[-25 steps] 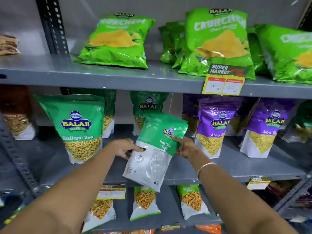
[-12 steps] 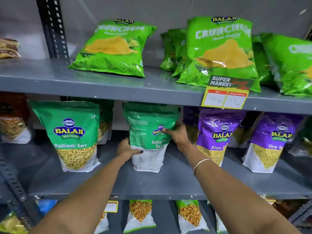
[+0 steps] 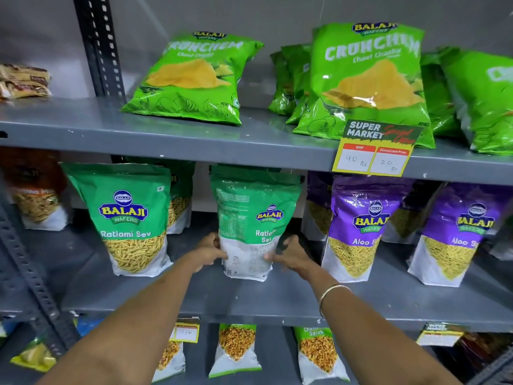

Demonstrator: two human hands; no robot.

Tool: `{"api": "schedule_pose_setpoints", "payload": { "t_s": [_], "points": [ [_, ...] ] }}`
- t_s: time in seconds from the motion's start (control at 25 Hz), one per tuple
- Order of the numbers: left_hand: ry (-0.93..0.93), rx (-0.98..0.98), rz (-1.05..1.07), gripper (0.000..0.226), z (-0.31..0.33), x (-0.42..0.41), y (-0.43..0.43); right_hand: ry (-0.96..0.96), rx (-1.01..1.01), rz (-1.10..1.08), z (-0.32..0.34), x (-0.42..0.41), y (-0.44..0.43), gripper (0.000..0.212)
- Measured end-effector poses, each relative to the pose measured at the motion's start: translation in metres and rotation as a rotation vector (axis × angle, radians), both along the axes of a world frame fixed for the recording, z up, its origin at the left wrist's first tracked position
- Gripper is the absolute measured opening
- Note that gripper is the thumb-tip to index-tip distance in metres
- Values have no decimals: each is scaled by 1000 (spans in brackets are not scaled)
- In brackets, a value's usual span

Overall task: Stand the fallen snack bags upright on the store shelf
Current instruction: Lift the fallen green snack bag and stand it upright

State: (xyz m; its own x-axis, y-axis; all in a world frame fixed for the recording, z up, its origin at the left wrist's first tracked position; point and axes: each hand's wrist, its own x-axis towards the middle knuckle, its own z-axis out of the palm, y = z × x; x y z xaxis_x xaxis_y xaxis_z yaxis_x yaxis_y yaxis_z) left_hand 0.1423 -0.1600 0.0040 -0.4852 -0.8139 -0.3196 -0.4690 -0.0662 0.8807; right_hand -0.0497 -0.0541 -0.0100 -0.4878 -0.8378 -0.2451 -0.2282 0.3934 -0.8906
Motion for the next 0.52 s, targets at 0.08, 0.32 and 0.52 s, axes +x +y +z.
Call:
{"api": "schedule_pose_setpoints", "payload": {
  "t_s": [0.08,0.32,0.52],
  "points": [
    [-20,22,30,29,3,4,0,-60,23,-13,3,5,-4,44],
    [33,95,47,16,-2,10,6,-114,-65,-43,9,13,-16,23],
    [164,146,-63,72,-4,-1,11,-62,99,383,8,15,-12,110]
  ]
}}
